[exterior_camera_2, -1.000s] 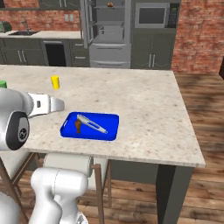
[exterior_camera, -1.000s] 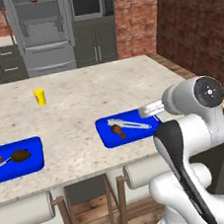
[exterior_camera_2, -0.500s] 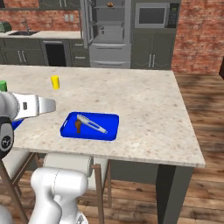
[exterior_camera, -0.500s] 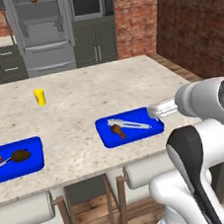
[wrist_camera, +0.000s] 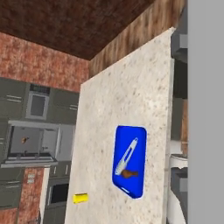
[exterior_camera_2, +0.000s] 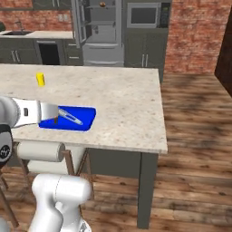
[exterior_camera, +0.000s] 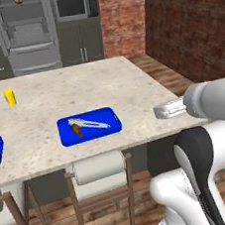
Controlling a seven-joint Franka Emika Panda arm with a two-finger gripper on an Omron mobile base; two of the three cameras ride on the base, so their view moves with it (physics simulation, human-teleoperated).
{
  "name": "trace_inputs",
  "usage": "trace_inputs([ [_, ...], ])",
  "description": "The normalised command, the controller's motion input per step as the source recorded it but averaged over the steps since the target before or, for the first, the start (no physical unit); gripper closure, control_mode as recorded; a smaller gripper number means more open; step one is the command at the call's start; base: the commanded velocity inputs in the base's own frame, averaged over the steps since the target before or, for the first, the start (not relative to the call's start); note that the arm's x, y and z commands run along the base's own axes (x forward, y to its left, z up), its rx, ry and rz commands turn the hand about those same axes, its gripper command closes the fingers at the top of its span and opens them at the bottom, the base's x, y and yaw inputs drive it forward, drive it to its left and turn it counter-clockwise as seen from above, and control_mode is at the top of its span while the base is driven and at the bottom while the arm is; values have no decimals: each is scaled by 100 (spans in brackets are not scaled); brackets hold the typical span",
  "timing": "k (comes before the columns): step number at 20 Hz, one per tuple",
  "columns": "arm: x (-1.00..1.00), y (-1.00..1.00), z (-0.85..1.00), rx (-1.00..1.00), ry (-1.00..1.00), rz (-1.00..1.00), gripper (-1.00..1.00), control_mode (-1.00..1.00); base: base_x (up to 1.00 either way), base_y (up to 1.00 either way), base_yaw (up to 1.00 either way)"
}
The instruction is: Gather the avocado and squash from the fridge and place them on a tray on the dining counter. Then gather the chicken drumsticks from the fridge and place them on the other tray.
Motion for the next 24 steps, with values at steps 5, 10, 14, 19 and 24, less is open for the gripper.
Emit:
trace_inputs([
  [5, 0, 0, 0, 0, 0, 0, -100, 100, -8, -100, 0],
  [10, 0, 0, 0, 0, 0, 0, -100, 100, 2, -100, 3],
  [14, 0, 0, 0, 0, 0, 0, -100, 100, 14, -100, 15],
  [19, 0, 0, 0, 0, 0, 0, -100, 100, 45, -97, 21],
  [24, 0, 0, 0, 0, 0, 0, -100, 100, 95, -75, 14],
])
